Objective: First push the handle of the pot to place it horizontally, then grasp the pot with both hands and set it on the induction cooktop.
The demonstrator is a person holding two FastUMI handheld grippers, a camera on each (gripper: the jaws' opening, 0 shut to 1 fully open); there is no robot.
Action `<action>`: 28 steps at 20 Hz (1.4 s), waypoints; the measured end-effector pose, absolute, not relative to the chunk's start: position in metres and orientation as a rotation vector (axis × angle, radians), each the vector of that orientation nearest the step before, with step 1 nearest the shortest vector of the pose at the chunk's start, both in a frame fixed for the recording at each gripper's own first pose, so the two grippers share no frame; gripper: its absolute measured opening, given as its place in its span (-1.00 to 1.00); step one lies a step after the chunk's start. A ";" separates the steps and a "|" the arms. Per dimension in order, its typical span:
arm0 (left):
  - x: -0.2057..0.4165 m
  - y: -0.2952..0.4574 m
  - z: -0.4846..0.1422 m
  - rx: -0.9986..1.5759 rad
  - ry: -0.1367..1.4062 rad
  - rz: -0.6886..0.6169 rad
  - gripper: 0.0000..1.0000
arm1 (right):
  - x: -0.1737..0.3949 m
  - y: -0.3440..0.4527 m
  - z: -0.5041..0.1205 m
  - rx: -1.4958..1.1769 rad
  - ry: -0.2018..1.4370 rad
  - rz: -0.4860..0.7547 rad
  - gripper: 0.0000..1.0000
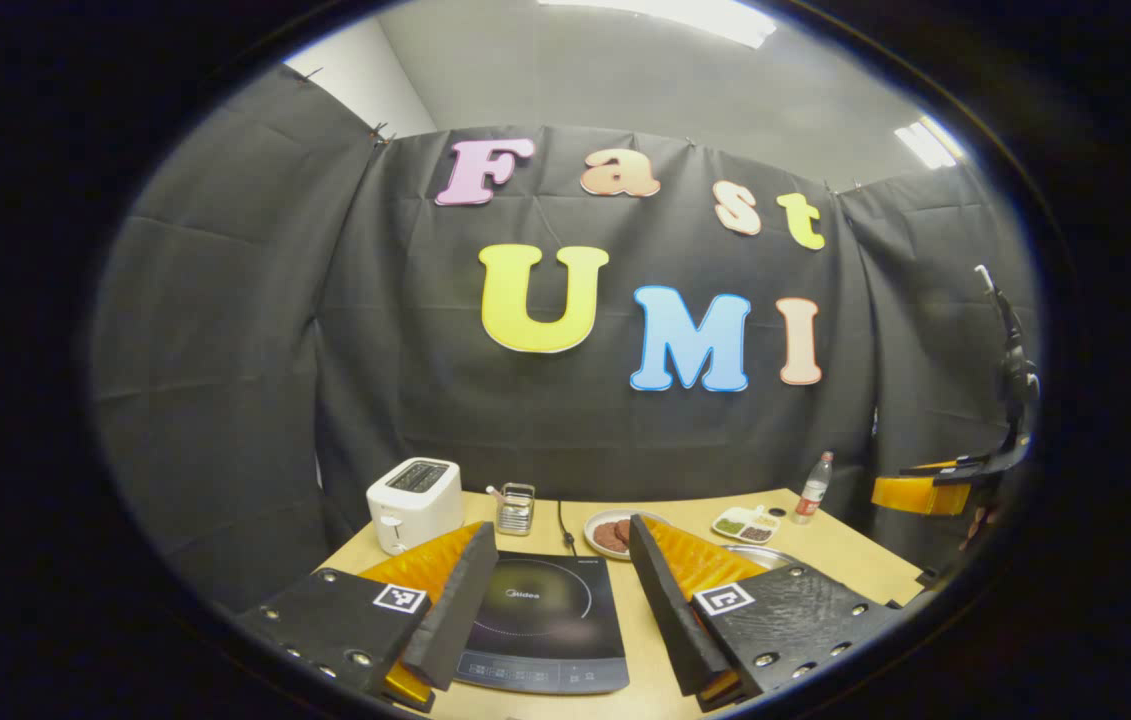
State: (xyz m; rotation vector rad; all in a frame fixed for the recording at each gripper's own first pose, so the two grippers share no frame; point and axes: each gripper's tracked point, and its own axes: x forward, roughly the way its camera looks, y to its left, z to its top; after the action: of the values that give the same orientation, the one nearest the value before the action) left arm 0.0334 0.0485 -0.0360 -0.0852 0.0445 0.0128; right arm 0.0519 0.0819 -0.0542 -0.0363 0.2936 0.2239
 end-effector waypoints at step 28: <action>0.055 -0.019 -0.076 -0.026 0.225 0.060 0.63 | 0.032 0.044 -0.260 -0.120 0.985 0.496 -0.96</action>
State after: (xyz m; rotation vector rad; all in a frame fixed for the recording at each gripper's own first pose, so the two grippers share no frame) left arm 0.0550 -0.0185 -0.0762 -0.0257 0.2251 0.0601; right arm 0.0316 0.0438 -0.2603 -0.1200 0.9850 0.4959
